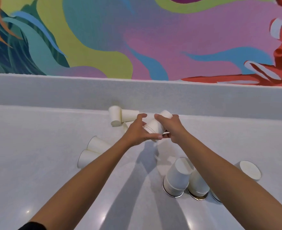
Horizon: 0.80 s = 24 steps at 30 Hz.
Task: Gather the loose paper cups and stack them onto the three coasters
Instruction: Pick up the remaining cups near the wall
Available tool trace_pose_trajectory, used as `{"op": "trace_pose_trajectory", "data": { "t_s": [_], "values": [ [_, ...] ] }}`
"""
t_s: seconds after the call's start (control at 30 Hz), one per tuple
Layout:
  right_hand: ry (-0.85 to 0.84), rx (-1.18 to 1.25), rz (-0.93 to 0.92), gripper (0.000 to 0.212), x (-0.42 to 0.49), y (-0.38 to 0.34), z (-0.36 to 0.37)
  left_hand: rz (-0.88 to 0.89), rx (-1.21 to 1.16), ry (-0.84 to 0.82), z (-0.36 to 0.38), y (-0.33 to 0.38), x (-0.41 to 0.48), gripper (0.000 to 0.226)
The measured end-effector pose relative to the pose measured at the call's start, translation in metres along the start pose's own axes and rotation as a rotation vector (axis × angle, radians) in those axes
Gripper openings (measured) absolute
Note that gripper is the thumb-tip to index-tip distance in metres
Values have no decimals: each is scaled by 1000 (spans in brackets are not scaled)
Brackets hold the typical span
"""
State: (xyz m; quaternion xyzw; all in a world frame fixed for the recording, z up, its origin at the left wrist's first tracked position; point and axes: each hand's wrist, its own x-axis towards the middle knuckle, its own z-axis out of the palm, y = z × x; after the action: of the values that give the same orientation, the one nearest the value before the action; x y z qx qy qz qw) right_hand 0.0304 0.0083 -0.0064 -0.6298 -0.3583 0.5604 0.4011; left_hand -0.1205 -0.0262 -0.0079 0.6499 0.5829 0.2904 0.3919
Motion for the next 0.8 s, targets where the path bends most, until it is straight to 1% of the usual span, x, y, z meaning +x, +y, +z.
{"op": "trace_pose_trajectory", "data": {
  "t_s": [0.07, 0.13, 0.2, 0.3, 0.37, 0.43, 0.5, 0.6, 0.67, 0.8],
  "values": [
    [-7, 21, -1, 69, -1, -3, 3, -49, -23, -41, -12, -7, -5, 88],
    [-9, 43, 3, 67, -2, -5, 3, -90, 15, -39, -27, -19, -10, 72],
    [-11, 50, 13, 64, -3, -4, 3, -133, 162, 41, -46, -37, -14, 63],
    [-42, 62, 27, 62, -4, -1, 3, -245, 484, 200, -73, -66, -20, 56],
    [-50, 45, 26, 63, -6, 1, 7, -348, 571, 279, -87, -77, -24, 52],
    [-49, 25, 21, 64, -8, 3, 11, -446, 615, 297, -100, -86, -28, 51],
    [-59, 15, 10, 64, -9, 5, 15, -537, 597, 297, -108, -96, -29, 47],
    [-71, 2, -1, 65, -9, 6, 18, -625, 418, 292, -111, -105, -29, 31],
    [-61, 2, -7, 65, -8, 5, 17, -632, 348, 287, -107, -106, -29, 25],
    [0, 15, -30, 65, -5, 5, 14, -608, 232, 290, -97, -104, -26, 26]
  ]
}}
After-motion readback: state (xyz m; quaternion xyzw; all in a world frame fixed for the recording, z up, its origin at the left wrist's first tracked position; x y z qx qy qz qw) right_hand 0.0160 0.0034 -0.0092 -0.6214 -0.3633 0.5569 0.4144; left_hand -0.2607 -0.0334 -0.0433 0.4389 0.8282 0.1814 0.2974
